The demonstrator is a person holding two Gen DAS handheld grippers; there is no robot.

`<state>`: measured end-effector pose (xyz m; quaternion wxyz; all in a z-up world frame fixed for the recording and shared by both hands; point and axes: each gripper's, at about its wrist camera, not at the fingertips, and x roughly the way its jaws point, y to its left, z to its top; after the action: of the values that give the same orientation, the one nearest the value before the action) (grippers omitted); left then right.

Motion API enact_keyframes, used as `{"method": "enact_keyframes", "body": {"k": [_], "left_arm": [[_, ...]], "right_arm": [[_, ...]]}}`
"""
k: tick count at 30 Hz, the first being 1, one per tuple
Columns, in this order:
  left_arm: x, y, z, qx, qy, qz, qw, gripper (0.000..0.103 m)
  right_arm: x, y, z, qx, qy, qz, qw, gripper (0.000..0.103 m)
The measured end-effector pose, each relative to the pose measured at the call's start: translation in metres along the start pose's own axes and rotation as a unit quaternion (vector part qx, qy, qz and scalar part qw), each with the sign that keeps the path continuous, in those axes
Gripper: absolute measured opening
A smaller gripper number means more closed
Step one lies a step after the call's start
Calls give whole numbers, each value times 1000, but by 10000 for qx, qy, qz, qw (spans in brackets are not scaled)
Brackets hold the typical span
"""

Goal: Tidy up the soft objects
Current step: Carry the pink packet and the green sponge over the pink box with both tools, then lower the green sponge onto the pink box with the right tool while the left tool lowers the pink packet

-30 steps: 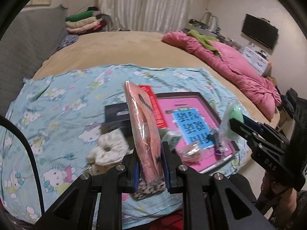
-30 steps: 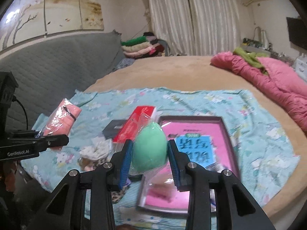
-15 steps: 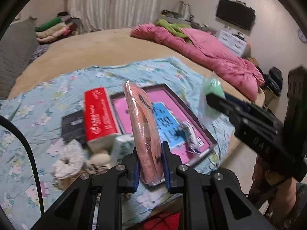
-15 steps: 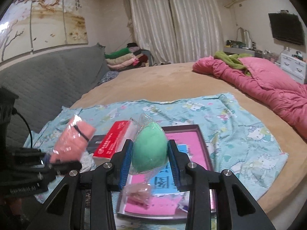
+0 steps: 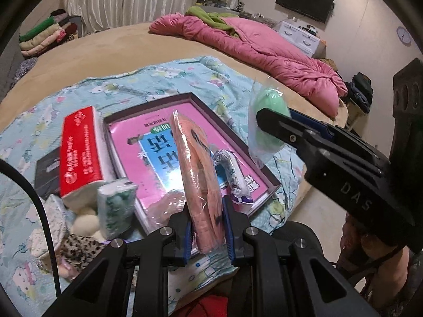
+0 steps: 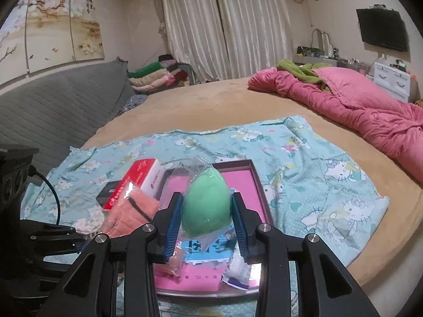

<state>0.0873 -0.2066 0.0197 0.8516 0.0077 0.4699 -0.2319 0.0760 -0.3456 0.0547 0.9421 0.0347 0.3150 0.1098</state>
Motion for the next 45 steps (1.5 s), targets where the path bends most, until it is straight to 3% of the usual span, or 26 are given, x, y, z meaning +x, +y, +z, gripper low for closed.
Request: {"method": "enact_keyframes", "body": {"k": [20,30,45], "left_arm": [[73,-16,3,229,506,-254,9981,20],[98,-19,-1,423,713,-153,9964,20],[114,0,-9,196,896,-10,9958,20]], "right_arm": [[25,-48,-26,471,421,-446,9970,38],[37,-55,-39,424,665,-711,9944,38],[54,-60,-55,427,993,-885,9902,38]]}}
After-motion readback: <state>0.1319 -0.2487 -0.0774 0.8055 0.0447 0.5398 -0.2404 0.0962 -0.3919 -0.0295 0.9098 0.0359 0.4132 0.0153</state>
